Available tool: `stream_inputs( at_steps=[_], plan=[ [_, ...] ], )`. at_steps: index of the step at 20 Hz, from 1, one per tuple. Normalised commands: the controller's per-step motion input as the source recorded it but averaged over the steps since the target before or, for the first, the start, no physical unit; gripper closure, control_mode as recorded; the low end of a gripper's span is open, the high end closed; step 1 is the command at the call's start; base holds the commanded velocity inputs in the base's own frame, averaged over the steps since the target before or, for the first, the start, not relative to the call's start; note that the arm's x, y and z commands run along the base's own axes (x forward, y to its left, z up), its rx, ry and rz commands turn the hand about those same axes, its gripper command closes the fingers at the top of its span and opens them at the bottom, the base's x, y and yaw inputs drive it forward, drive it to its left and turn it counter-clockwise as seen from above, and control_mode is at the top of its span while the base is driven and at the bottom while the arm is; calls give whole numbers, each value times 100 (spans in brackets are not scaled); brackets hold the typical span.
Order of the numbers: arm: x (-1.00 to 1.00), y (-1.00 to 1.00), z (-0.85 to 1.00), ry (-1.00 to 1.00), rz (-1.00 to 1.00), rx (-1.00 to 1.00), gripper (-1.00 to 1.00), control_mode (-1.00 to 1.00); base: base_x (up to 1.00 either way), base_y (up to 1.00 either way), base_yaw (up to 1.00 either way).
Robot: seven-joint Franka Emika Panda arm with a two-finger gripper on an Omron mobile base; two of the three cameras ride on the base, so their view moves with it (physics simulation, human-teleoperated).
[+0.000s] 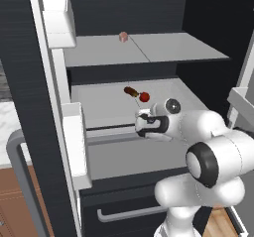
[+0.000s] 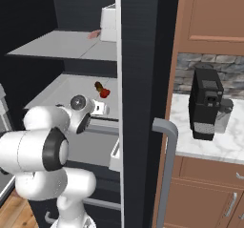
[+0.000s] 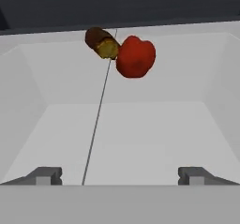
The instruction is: Transport the steak and bell pepper to the fridge. Place the steak on the rack containing meat and place the bell pepper on the rack containing the vegetable, ensuring meats and vegetables are on different racks.
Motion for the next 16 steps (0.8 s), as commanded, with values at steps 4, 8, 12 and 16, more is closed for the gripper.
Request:
stream_inputs(
  at_steps=[4,8,12,16],
  plan=[
    [-75,1,69,0,-10,0,-100,-100,0,0,0],
    [-61,0,99,15,-12,0,-100,-100,0,0,0],
    [-55,0,100,28,-10,0,-100,-100,0,0,0],
    [-56,0,100,28,-6,2,-100,-100,0,0,0]
  ],
)
